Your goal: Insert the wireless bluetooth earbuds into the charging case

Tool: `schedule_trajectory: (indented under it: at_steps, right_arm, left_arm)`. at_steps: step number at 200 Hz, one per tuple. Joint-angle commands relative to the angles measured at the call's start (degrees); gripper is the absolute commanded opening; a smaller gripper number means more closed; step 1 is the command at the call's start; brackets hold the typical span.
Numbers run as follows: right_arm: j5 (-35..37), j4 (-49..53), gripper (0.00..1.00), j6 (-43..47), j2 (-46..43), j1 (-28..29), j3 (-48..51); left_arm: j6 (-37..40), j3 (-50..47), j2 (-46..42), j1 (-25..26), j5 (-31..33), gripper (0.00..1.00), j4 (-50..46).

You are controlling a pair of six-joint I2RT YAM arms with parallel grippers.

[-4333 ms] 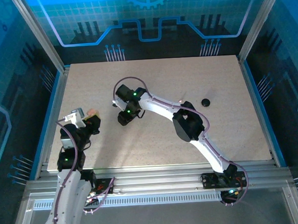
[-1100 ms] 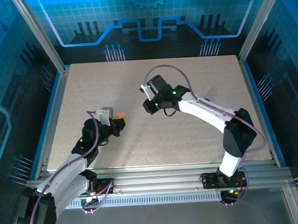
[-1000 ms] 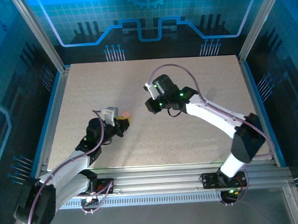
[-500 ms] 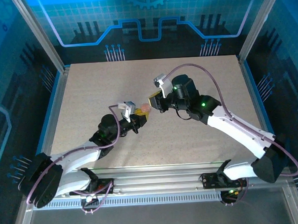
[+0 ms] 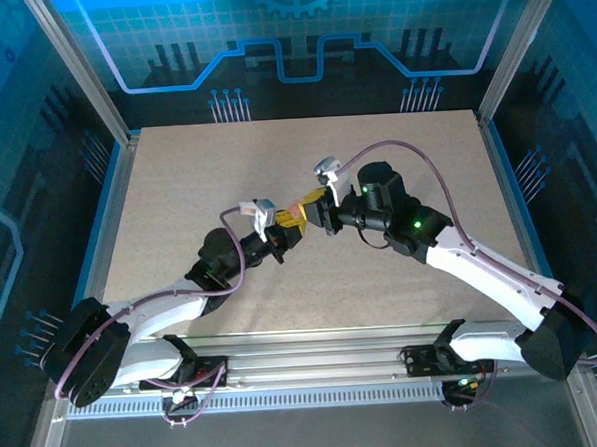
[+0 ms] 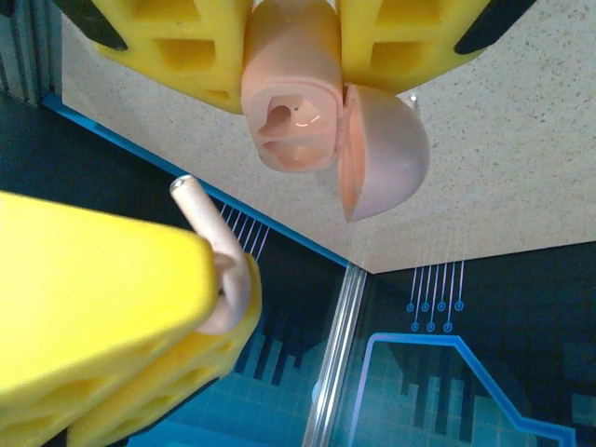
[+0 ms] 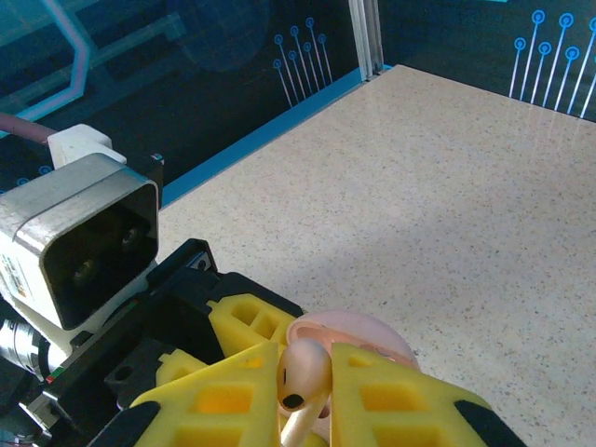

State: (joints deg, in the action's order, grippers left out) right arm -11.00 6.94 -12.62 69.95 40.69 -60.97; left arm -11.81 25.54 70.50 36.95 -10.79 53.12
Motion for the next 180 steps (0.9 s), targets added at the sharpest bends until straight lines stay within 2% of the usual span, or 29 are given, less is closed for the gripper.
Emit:
schedule_trajectory:
  at_steps: [1,100,180]
  right_arm:
    - [-1.02,-4.39,0.17,-0.24,-0.71,-0.64,0.76]
    - [-1.03,-9.15,0.17,-2.48,1.79,-0.68,1.31]
    - [-0.45,-8.45,0.17,-2.46,2.41,-0.66,2.47]
  left_arm:
    - [1.37,1.55,0.69,0.58,-1.07,0.14,4.11]
    - [1.04,1.79,0.24,0.58,-2.13,0.14,5.81]
    - [0.75,1.92,0.50,0.58,-1.62,0.15,8.08]
